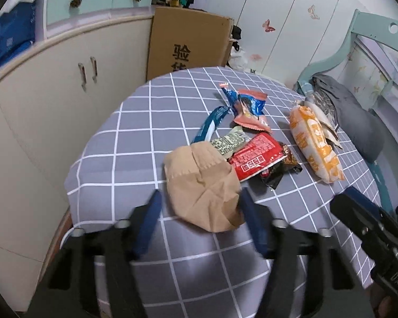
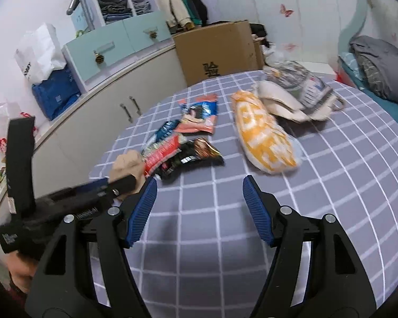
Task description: Collect trash
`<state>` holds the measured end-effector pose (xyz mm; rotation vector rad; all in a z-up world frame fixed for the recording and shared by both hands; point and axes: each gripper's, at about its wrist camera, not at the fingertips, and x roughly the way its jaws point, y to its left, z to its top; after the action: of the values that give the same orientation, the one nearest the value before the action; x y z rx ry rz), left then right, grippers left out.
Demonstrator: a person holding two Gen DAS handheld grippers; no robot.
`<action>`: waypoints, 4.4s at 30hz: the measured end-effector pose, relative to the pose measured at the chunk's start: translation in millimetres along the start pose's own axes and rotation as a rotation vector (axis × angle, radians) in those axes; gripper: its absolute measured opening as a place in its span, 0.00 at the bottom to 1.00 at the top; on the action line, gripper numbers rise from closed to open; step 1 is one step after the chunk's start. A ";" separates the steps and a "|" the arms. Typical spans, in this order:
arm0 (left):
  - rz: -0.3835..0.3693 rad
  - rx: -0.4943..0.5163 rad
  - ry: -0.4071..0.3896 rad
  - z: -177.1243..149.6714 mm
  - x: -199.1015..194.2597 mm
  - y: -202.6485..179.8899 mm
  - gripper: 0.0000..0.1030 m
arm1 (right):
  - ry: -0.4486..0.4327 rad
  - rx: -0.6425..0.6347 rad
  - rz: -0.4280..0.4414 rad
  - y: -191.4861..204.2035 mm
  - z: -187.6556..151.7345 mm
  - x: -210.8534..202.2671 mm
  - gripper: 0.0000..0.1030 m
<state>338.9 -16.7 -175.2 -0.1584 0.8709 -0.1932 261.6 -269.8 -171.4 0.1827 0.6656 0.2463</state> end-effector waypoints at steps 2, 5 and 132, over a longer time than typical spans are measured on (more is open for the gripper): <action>0.002 0.008 -0.003 1.7 2.1 1.0 0.38 | 0.005 -0.016 0.006 5.3 7.7 8.2 0.64; -0.027 0.021 0.015 2.9 5.3 4.8 0.07 | 0.021 -0.063 0.036 18.6 16.0 23.1 0.59; 0.191 -0.541 -0.038 -122.9 -70.0 314.5 0.05 | 0.338 -0.296 0.344 296.9 -102.9 180.7 0.52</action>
<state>232.7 297.6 -269.2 -0.5788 0.8796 0.2286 284.5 74.0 -283.9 -0.0327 0.9224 0.7124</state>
